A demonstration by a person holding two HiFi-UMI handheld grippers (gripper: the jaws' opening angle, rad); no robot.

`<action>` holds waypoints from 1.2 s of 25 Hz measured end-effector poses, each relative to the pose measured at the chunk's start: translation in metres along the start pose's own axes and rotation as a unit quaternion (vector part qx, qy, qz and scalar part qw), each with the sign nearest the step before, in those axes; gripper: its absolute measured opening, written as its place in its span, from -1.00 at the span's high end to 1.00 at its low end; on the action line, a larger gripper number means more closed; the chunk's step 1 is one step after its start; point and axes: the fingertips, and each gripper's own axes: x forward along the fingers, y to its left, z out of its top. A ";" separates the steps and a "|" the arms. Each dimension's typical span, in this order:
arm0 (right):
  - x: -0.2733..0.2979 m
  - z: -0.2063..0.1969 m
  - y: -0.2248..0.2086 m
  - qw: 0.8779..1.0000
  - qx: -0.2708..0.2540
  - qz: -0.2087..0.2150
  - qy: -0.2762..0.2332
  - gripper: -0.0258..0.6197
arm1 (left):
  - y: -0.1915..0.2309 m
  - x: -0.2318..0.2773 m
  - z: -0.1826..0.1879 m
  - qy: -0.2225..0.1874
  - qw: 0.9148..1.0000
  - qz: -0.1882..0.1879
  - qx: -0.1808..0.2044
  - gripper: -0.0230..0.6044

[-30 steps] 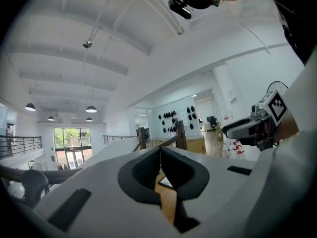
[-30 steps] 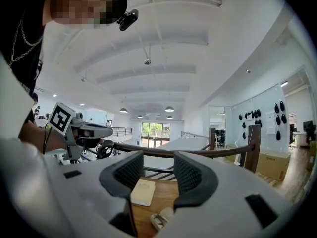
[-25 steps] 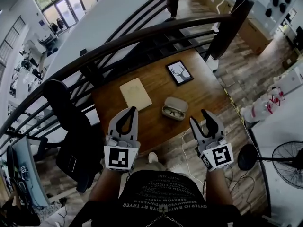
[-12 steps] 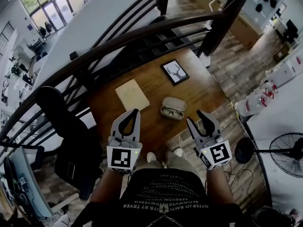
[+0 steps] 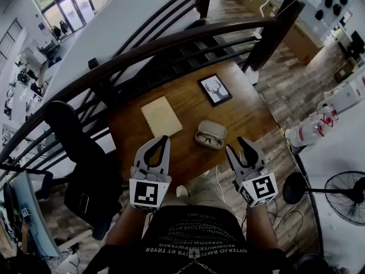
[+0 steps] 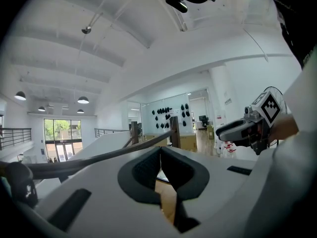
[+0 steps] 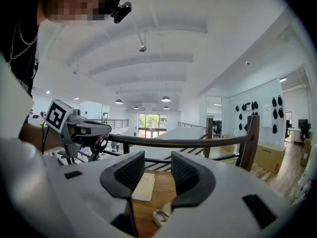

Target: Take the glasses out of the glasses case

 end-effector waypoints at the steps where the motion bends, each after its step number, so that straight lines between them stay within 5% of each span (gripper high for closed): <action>1: 0.003 -0.001 -0.002 1.000 0.002 0.002 -0.002 0.41 | 0.001 0.002 -0.001 0.002 1.000 0.002 0.001 0.83; 16: 0.053 -0.031 -0.046 0.999 0.019 0.028 0.022 0.41 | 0.005 0.068 -0.001 0.003 1.000 0.008 0.008 0.83; 30: 0.093 -0.113 -0.066 0.992 0.047 0.075 0.087 0.41 | 0.002 0.115 -0.031 0.030 0.999 0.018 -0.004 0.83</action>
